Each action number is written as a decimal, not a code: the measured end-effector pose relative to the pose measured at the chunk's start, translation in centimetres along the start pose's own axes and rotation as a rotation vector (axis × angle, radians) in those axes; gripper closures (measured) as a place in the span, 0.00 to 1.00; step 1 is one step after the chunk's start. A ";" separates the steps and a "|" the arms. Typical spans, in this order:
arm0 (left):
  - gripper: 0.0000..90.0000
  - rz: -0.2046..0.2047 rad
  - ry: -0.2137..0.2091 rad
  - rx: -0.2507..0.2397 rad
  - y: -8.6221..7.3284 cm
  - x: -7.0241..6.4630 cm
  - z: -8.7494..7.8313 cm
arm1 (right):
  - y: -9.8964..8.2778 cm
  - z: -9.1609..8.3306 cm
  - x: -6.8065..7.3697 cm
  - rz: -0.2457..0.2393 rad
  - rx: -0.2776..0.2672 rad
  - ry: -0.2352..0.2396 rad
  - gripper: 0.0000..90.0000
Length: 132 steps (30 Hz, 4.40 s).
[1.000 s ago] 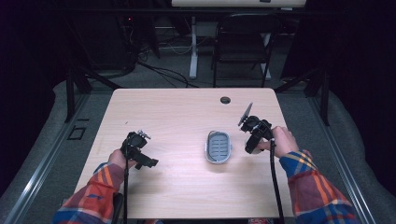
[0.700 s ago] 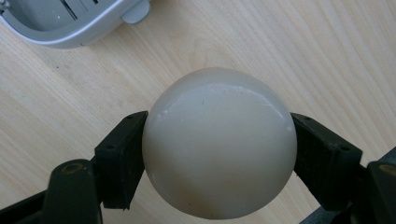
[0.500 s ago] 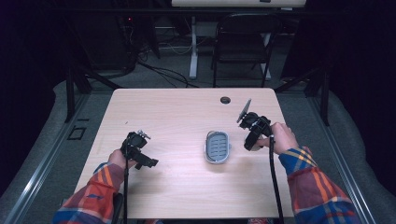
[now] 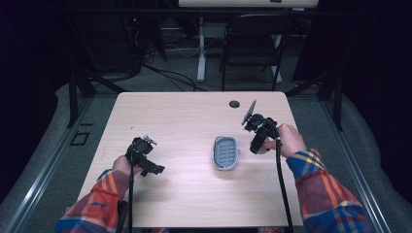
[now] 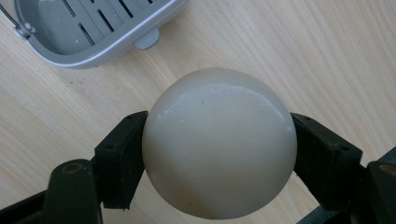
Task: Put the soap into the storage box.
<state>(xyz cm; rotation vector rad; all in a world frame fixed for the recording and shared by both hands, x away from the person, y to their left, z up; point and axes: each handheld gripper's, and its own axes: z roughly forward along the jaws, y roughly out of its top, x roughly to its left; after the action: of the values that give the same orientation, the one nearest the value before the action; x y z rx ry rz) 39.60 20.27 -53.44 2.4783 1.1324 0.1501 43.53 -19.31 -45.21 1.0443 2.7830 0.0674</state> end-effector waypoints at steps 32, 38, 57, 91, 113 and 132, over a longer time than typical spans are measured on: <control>0.00 0.000 0.004 0.000 0.0 0.0 0.0 | 4.3 -0.3 2.3 -0.089 0.006 0.013 0.27; 0.00 -0.002 -0.001 -0.001 0.0 0.0 0.1 | 4.9 0.2 2.7 -0.100 0.005 0.020 0.27; 0.00 -0.001 -0.002 0.004 -0.1 0.1 0.0 | 7.8 2.1 4.9 -0.155 0.013 0.056 0.27; 0.00 -0.003 -0.005 0.009 -0.1 0.0 0.1 | 8.2 5.3 5.5 -0.181 0.054 0.089 0.27; 0.00 0.001 -0.003 0.012 -0.1 0.1 0.1 | 6.0 2.8 4.2 -0.153 -0.045 0.118 0.16; 0.00 -0.002 0.004 0.011 -0.1 -0.1 0.1 | -2.2 -0.6 0.7 -0.033 -0.129 0.060 0.04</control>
<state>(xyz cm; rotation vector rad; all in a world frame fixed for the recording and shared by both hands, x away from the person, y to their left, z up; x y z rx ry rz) 39.52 20.25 -53.57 2.4876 1.1397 0.1488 41.51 -20.50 -44.94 0.9808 2.8042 0.2751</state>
